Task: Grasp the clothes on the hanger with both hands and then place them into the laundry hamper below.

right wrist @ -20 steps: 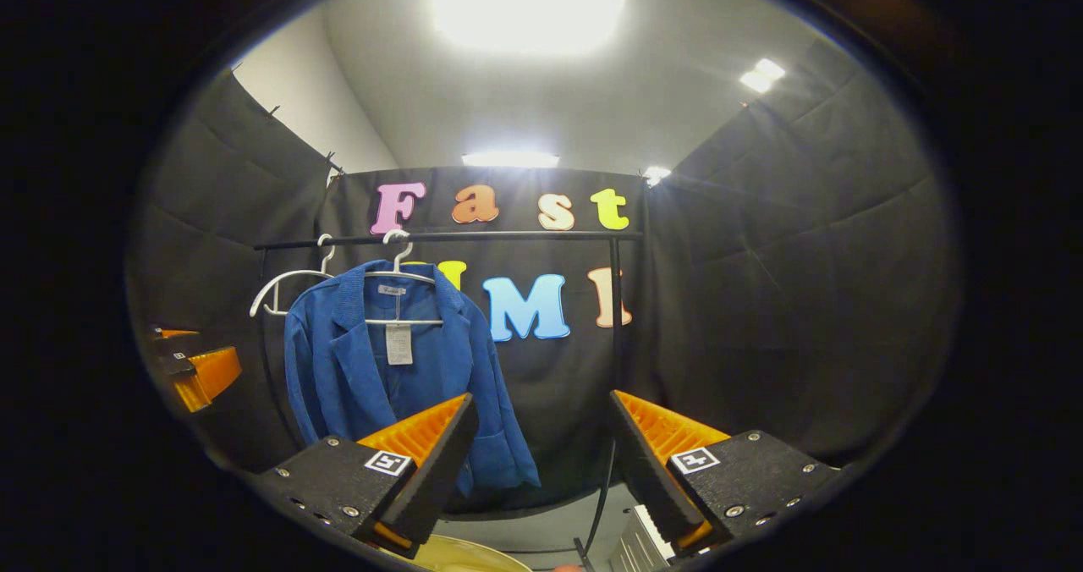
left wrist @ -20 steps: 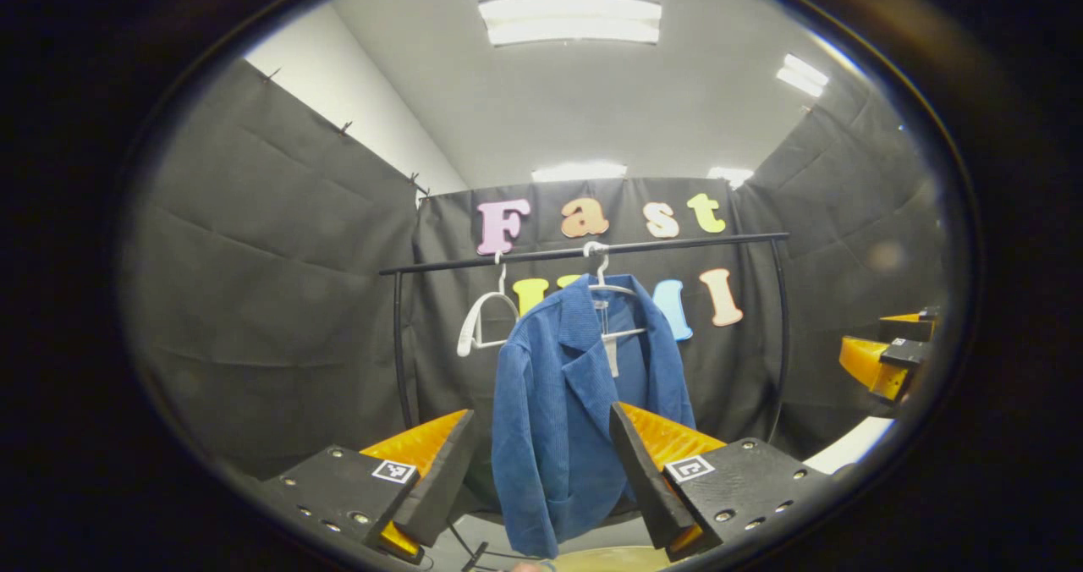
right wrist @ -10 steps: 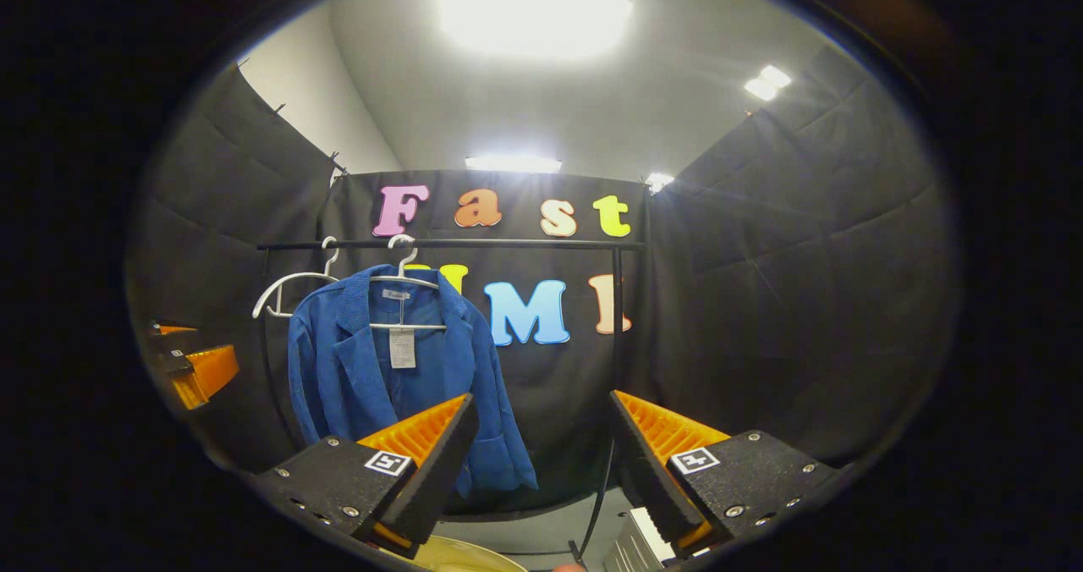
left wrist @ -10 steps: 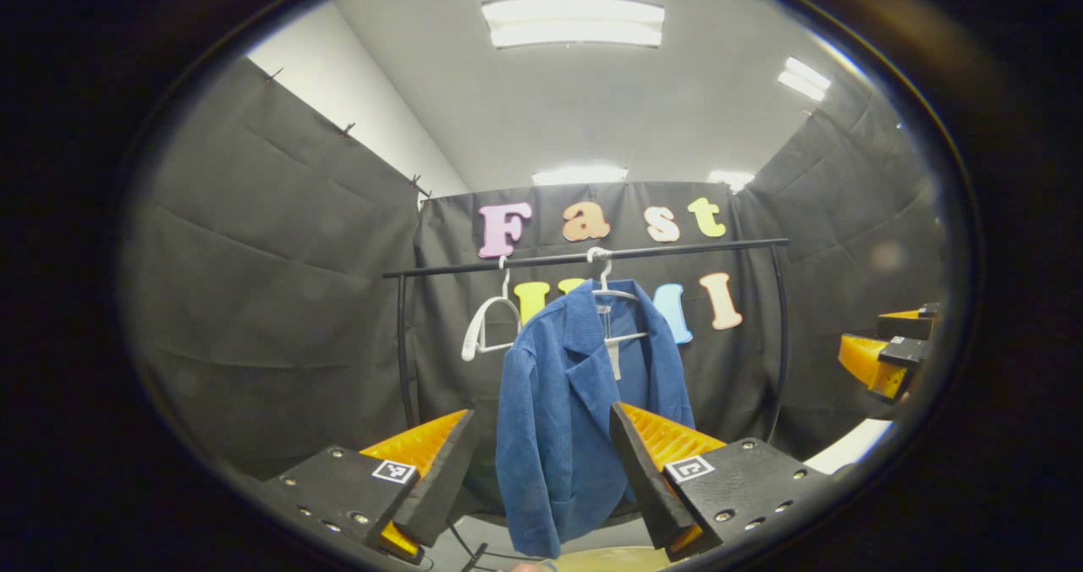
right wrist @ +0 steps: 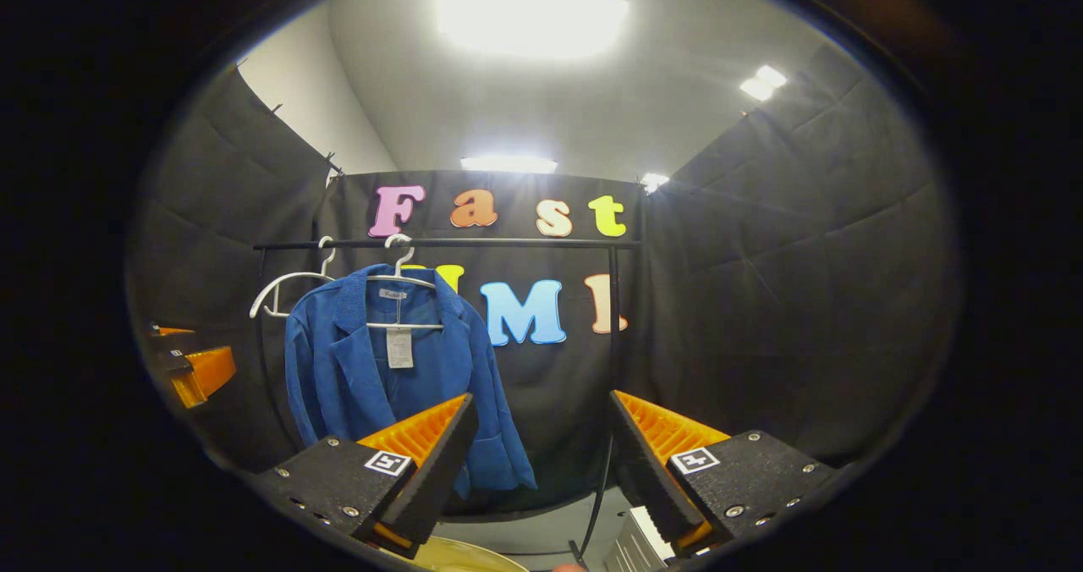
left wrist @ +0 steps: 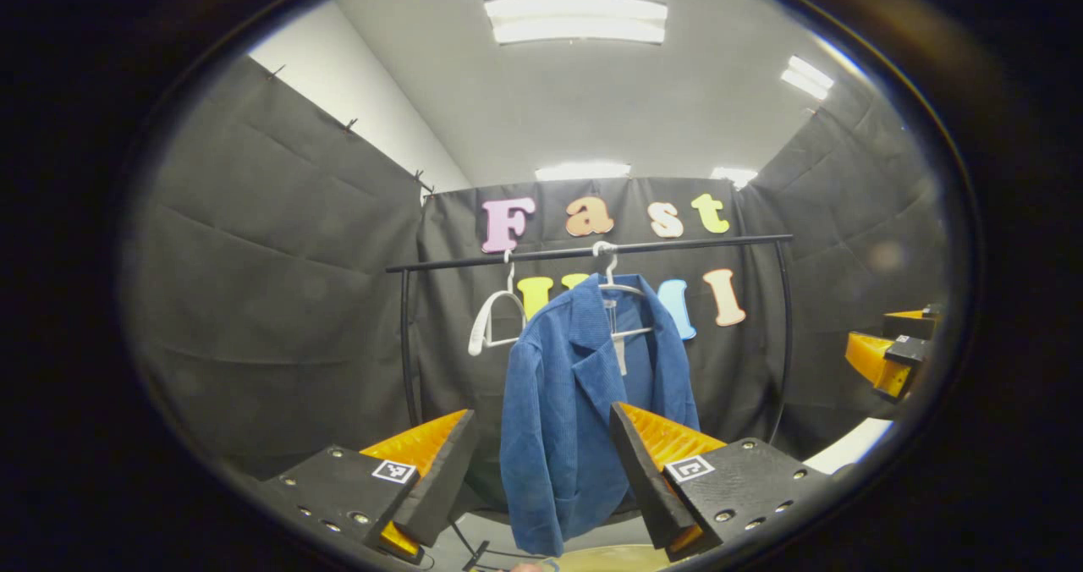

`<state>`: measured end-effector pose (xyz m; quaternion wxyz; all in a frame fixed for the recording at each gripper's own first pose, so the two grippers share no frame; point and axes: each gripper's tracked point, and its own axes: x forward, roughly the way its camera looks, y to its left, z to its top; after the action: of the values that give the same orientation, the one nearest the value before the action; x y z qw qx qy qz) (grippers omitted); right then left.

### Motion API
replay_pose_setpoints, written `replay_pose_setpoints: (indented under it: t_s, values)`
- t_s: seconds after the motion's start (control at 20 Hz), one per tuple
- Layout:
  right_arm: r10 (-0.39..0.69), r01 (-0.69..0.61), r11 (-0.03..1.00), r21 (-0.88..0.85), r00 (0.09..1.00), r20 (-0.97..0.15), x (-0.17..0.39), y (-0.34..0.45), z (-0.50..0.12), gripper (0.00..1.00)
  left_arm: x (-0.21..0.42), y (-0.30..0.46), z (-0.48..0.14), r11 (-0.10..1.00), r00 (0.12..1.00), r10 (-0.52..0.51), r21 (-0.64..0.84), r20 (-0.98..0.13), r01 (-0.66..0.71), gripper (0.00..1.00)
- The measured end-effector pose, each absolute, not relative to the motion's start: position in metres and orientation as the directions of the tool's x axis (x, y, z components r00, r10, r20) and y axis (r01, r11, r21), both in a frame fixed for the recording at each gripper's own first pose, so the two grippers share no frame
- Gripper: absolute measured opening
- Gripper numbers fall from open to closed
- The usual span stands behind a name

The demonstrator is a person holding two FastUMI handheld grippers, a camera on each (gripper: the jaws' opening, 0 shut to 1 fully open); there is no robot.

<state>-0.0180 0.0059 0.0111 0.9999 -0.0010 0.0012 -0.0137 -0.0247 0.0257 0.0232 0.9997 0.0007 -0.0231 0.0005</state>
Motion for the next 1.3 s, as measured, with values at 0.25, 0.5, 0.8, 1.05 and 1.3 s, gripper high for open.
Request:
replay_pose_setpoints:
  t_s: [0.25,0.5,0.8,1.05,1.3]
  values:
    - [-0.033,0.033,0.999,0.002,0.999,-0.005,-0.017,0.007,0.011,0.95,-0.023,0.030,0.022,1.000,0.999,0.005,-0.001,0.045,-0.005,0.90]
    - [-0.030,0.030,1.000,0.002,1.000,-0.010,-0.016,0.009,0.008,0.95,-0.023,0.032,0.022,1.000,0.999,0.005,0.001,0.041,-0.005,0.90]
    - [-0.012,0.012,1.000,0.004,1.000,0.012,-0.004,0.012,0.019,0.95,-0.012,0.025,0.033,1.000,0.999,-0.001,-0.010,0.049,0.002,0.90]
    - [0.035,-0.037,0.999,0.028,0.998,0.051,0.029,0.019,0.035,0.95,0.021,0.011,0.046,1.000,0.999,0.012,-0.006,0.047,-0.012,0.90]
    - [0.103,-0.106,0.993,0.044,0.992,0.078,0.068,0.032,0.047,0.95,0.053,-0.004,0.057,1.000,0.998,0.029,0.010,0.059,-0.030,0.90]
